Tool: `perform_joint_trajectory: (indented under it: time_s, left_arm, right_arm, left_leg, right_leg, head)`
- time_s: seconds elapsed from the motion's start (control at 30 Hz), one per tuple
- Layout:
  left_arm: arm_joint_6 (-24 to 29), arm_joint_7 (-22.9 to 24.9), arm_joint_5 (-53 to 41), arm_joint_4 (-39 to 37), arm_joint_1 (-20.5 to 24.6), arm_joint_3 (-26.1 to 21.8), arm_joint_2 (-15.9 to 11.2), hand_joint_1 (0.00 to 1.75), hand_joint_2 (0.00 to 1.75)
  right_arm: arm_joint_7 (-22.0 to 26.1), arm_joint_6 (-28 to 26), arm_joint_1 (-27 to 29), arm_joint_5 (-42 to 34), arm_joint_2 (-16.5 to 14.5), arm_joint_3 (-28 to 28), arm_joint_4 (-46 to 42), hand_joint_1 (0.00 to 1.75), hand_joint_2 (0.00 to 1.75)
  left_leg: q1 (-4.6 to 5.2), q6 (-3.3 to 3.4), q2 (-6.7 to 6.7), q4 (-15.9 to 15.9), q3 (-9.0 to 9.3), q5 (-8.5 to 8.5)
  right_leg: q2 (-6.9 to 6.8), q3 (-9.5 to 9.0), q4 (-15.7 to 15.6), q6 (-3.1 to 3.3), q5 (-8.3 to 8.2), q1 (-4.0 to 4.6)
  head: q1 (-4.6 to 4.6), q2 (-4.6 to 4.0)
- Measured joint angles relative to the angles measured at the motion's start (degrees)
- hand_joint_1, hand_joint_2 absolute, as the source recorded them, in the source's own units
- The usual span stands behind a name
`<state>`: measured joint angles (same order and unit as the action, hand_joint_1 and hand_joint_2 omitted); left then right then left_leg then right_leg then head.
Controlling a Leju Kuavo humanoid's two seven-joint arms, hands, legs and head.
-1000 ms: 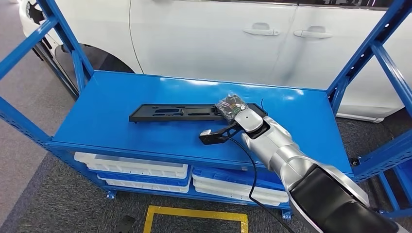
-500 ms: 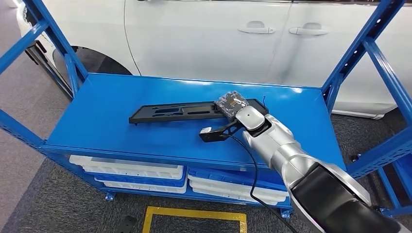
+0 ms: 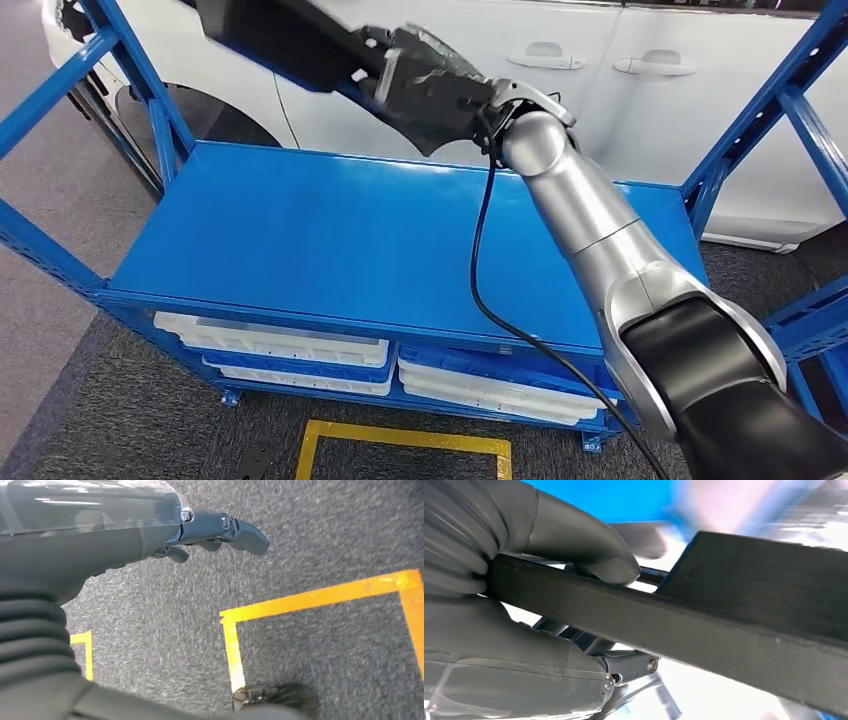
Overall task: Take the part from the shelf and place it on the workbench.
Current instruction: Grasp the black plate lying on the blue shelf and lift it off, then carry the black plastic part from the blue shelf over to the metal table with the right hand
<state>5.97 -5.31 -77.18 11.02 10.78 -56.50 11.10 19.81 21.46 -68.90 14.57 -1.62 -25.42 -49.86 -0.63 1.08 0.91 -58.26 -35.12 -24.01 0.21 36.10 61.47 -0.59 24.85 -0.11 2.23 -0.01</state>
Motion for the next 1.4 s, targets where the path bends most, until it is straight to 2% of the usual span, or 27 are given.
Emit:
perform_joint_trajectory:
  time_s: [0.03, 0.1, 0.17, 0.23, 0.3, 0.33, 0.37, 0.4, 0.47, 0.5, 0.53, 0.57, 0.67, 0.73, 0.8, 0.83, 0.87, 0.9, 0.93, 1.0, 1.07, 1.1, 1.2, 1.27, 1.33, 1.37, 1.4]
  left_arm:
    - [0.3, -0.1, 0.1, 0.0, 0.0, 0.0, 0.0, 0.0, 1.75]
    - [0.6, -0.3, 0.4, 0.0, 0.2, -0.1, 0.0, 0.0, 1.75]
    - [0.7, -0.5, 0.8, 0.0, 0.3, -0.1, 0.0, 0.0, 1.75]
    - [1.0, -0.7, 1.3, 0.0, 0.5, -0.3, -0.1, 0.0, 1.75]
    - [2.0, -1.3, 1.7, 0.0, 0.5, -0.5, -0.1, 0.0, 1.75]
    - [2.8, -1.6, 1.9, 0.0, 0.5, -0.7, -0.1, 0.0, 1.75]
    - [3.8, -2.0, 2.1, 0.0, 0.5, -0.9, -0.1, 0.0, 1.75]
    - [4.9, -2.4, 2.3, 0.0, 0.5, -1.1, -0.1, 0.0, 1.75]
    - [6.8, -2.7, 2.7, 0.0, 0.5, -1.4, -0.1, 0.0, 1.75]
    - [7.6, -2.7, 2.8, 0.0, 0.5, -1.5, -0.1, 0.0, 1.75]
    - [8.2, -2.7, 2.8, 0.0, 0.5, -1.5, -0.1, 0.0, 1.75]
    - [8.8, -2.7, 2.8, 0.0, 0.5, -1.6, 0.0, 0.0, 1.75]
    - [11.1, -2.6, 2.5, 0.0, 0.4, -1.6, 0.0, 0.0, 1.75]
    - [12.7, -2.4, 2.2, 0.0, 0.5, -1.6, 0.0, 0.0, 1.75]
    - [13.6, -2.5, 2.1, 0.0, 0.5, -1.6, 0.0, 0.0, 1.75]
    - [13.7, -2.6, 2.3, 0.0, 0.5, -1.6, 0.0, 0.0, 1.75]
    - [13.6, -2.7, 2.5, 0.0, 0.5, -1.7, 0.0, 0.0, 1.75]
    - [13.2, -2.9, 2.6, 0.0, 0.5, -1.7, 0.0, 0.0, 1.75]
    - [12.5, -3.2, 2.7, 0.0, 0.6, -1.7, 0.0, 0.0, 1.75]
    - [10.6, -3.8, 2.4, 0.0, 0.7, -1.6, 0.0, 0.0, 1.75]
    - [9.1, -4.5, 2.1, 0.0, 0.8, -1.6, 0.1, 0.0, 1.75]
    - [8.6, -4.8, 2.1, 0.0, 0.9, -1.6, 0.1, 0.0, 1.75]
    - [7.6, -5.8, 1.9, 0.0, 0.9, -1.5, 0.1, 0.0, 1.75]
    - [7.1, -6.3, 1.8, 0.0, 0.9, -1.4, 0.1, 0.0, 1.75]
    - [6.7, -6.5, 2.0, 0.0, 0.8, -1.3, 0.1, 0.0, 1.75]
    - [6.4, -6.5, 2.3, 0.0, 0.7, -1.3, 0.1, 0.0, 1.75]
    - [6.2, -6.5, 2.5, 0.0, 0.5, -1.3, 0.0, 0.0, 1.75]
  right_arm:
    - [-0.6, 1.3, 0.0, -4.2, 0.1, 0.9, -1.4, 1.75, 1.75]
    - [-1.9, 3.4, -0.1, -11.4, 0.2, 2.4, -3.6, 1.75, 1.75]
    - [-3.3, 5.3, -0.3, -18.4, 0.5, 3.3, -5.3, 1.74, 1.75]
    - [-4.6, 6.8, -0.6, -25.5, 0.7, 3.8, -6.5, 1.74, 1.75]
    - [-5.8, 7.5, -0.6, -31.8, 0.7, 3.8, -7.4, 1.75, 1.75]
    - [-6.2, 7.5, -0.3, -34.2, 0.8, 3.7, -7.9, 1.75, 1.75]
    - [-6.4, 7.6, 0.3, -36.2, 1.1, 3.5, -8.6, 1.75, 1.75]
    - [-6.4, 7.8, 1.2, -37.8, 1.5, 3.3, -9.5, 1.75, 1.75]
    - [-5.8, 8.5, 3.8, -40.0, 2.8, 2.4, -11.7, 1.75, 1.75]
    - [-5.3, 8.9, 5.3, -40.5, 3.6, 2.0, -12.9, 1.75, 1.75]
    - [-4.8, 9.2, 6.9, -40.7, 4.4, 1.6, -14.1, 1.75, 1.75]
    - [-4.2, 9.3, 8.5, -40.7, 5.2, 1.1, -15.2, 1.75, 1.75]
    - [-2.1, 9.4, 14.1, -39.7, 8.3, 0.0, -18.9, 1.75, 1.75]
    - [-0.3, 9.5, 18.0, -38.5, 11.0, -0.7, -21.6, 1.75, 1.75]
    - [1.1, 9.5, 22.1, -37.1, 13.5, -1.3, -23.9, 1.75, 1.75]
    - [1.6, 9.5, 24.3, -36.5, 14.5, -1.7, -24.7, 1.75, 1.75]
    - [2.1, 9.4, 26.4, -35.9, 15.6, -2.0, -25.6, 1.75, 1.75]
    - [2.6, 9.3, 28.5, -35.3, 16.6, -2.4, -26.4, 1.75, 1.75]
    - [3.2, 9.2, 30.5, -34.8, 17.5, -2.7, -27.4, 1.75, 1.75]
    - [4.5, 8.9, 33.7, -33.6, 18.9, -3.0, -29.6, 1.75, 1.75]
    - [6.0, 8.7, 37.0, -32.5, 19.8, -3.2, -32.0, 1.75, 1.75]
    - [6.7, 8.7, 38.8, -31.9, 20.2, -3.4, -33.2, 1.75, 1.75]
    - [8.1, 8.8, 43.3, -30.6, 21.0, -4.0, -36.3, 1.75, 1.75]
    - [8.8, 9.0, 45.4, -30.3, 21.2, -4.3, -37.8, 1.75, 1.75]
    - [9.3, 9.2, 47.6, -30.2, 21.3, -4.6, -39.0, 1.75, 1.75]
    - [9.5, 9.2, 48.9, -30.2, 21.3, -4.7, -39.7, 1.75, 1.75]
    - [9.7, 9.1, 50.2, -29.9, 21.3, -4.8, -40.4, 1.75, 1.75]
  left_leg:
    - [0.03, -0.24, 0.05, 0.0, -0.07, -0.04]
    - [0.1, -0.79, 0.07, 0.0, -0.26, 0.05]
    - [0.13, -1.33, -0.09, -0.5, -0.48, -0.52]
    - [0.05, -1.84, -0.34, -4.7, -2.21, -2.99]
    - [-0.12, -2.27, -0.48, -12.2, -5.66, -6.21]
    - [-0.17, -2.43, -0.5, -15.0, -7.06, -6.89]
    - [-0.21, -2.52, -0.53, -15.8, -7.6, -6.55]
    - [-0.25, -2.56, -0.55, -14.3, -6.97, -5.1]
    - [-0.37, -2.48, -0.58, -6.8, -3.31, -1.23]
    - [-0.34, -2.3, -0.55, -3.3, -1.61, -0.08]
    - [-0.29, -2.04, -0.53, -1.2, -0.58, 0.35]
    - [-0.21, -1.72, -0.48, -0.5, -0.24, 0.11]
    - [-0.34, -0.62, -0.32, 0.0, -0.15, 0.29]
    - [-0.53, 0.05, -0.3, 0.3, 0.03, 0.45]
    - [-0.52, 0.4, -0.31, 0.4, 0.04, 0.39]
    - [-0.52, 0.46, -0.31, 0.3, 0.04, 0.36]
    - [-0.51, 0.48, -0.29, 0.3, 0.03, 0.32]
    - [-0.51, 0.46, -0.26, 0.2, 0.04, 0.26]
    - [-0.51, 0.39, -0.23, 0.2, 0.07, 0.18]
    - [-0.42, 0.05, -0.22, 0.0, 0.1, -0.06]
    - [-0.29, -0.48, -0.27, -0.1, 0.11, -0.25]
    - [-0.25, -0.78, -0.3, 0.0, 0.16, -0.27]
    - [-0.21, -1.63, -0.42, -0.7, 0.09, -1.13]
    - [-0.3, -2.03, -0.54, -5.9, -2.08, -4.47]
    - [-0.35, -2.31, -0.58, -13.9, -5.45, -8.37]
    - [-0.35, -2.36, -0.58, -16.1, -6.28, -9.02]
    - [-0.35, -2.33, -0.59, -16.1, -6.06, -8.58]
  right_leg:
    - [-0.02, -0.77, -2.0, 0.33, -0.37, 0.18]
    - [0.02, -1.06, -3.1, 0.79, 0.03, 0.43]
    - [-0.02, -1.47, -3.8, 1.31, -0.09, 0.03]
    - [-0.06, -1.94, -4.4, 1.83, -0.34, -0.31]
    - [-0.02, -2.06, -4.5, 2.05, -0.29, -0.23]
    - [-0.01, -2.12, -4.4, 2.07, -0.24, -0.2]
    - [0.01, -2.18, -4.4, 2.04, -0.17, -0.18]
    - [0.02, -2.3, -4.3, 1.95, -0.07, -0.19]
    - [0.02, -2.56, -4.0, 1.55, 0.34, -0.15]
    - [0.02, -2.54, -3.8, 1.3, 0.53, -0.05]
    - [0.02, -2.44, -3.6, 1.03, 0.64, 0.05]
    - [0.01, -2.34, -3.6, 0.77, 0.66, 0.17]
    - [-0.12, -2.27, -3.4, -0.14, 1.06, 0.16]
    - [-0.13, -0.57, 0.4, -0.82, 3.41, -0.06]
    - [-0.12, 3.12, 7.8, -1.35, 6.88, -0.26]
    - [-0.13, 4.92, 11.2, -1.52, 7.91, -0.36]
    - [-0.14, 5.91, 12.7, -1.61, 7.9, -0.46]
    - [-0.15, 5.72, 11.9, -1.61, 6.74, -0.55]
    - [-0.17, 4.44, 9.0, -1.53, 4.78, -0.62]
    - [-0.24, 0.45, 0.5, -1.08, 1.07, -0.5]
    - [-0.2, -1.39, -3.5, -0.52, -0.02, -0.16]
    - [-0.15, -1.4, -3.5, -0.25, 0.06, 0.03]
    - [-0.17, -1.67, -4.0, 0.73, -0.18, -0.34]
    - [-0.29, -1.86, -4.2, 1.34, -0.34, -0.52]
    - [-0.36, -1.81, -4.1, 1.68, -0.42, -0.4]
    - [-0.37, -1.78, -4.0, 1.73, -0.45, -0.32]
    - [-0.35, -1.75, -4.0, 1.73, -0.45, -0.25]
  head:
    - [0.01, 0.0]
    - [0.01, 0.0]
    - [0.01, 0.01]
    - [0.01, 0.01]
    - [0.02, 0.01]
    - [0.02, 0.01]
    - [0.02, 0.01]
    - [0.02, 0.01]
    - [0.02, 0.0]
    - [0.01, 0.0]
    - [0.01, 0.0]
    - [0.01, 0.01]
    - [0.01, 0.01]
    - [0.0, 0.01]
    - [0.0, 0.01]
    - [0.0, 0.01]
    - [0.0, 0.01]
    - [0.0, 0.01]
    - [0.0, 0.01]
    - [0.0, 0.01]
    - [0.0, 0.01]
    - [0.0, 0.01]
    - [0.0, 0.0]
    - [0.0, 0.0]
    - [0.0, 0.0]
    - [0.0, 0.0]
    - [0.0, 0.0]
